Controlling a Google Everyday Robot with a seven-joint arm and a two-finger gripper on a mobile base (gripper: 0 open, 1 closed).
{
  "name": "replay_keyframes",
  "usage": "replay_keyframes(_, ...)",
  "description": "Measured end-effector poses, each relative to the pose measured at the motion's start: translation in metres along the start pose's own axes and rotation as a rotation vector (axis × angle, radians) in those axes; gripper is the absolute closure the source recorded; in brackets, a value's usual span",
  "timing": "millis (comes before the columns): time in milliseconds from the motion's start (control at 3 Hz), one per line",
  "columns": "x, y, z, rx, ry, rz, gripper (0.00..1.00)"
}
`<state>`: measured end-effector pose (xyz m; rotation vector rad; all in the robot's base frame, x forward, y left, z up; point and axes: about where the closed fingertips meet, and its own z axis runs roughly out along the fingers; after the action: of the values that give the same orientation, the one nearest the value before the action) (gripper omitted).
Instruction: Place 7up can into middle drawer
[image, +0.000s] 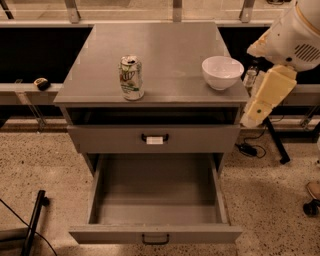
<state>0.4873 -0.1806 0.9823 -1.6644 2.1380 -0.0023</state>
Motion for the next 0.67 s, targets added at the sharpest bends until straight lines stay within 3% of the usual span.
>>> replay_keyframes(333,-0.056,-0.026,0.031,-0.004,-0.069,-0.035,0.0)
replay_keyframes(667,-0.109,-0.051,0.069,-0.027,-0.14,-0.005,0.0)
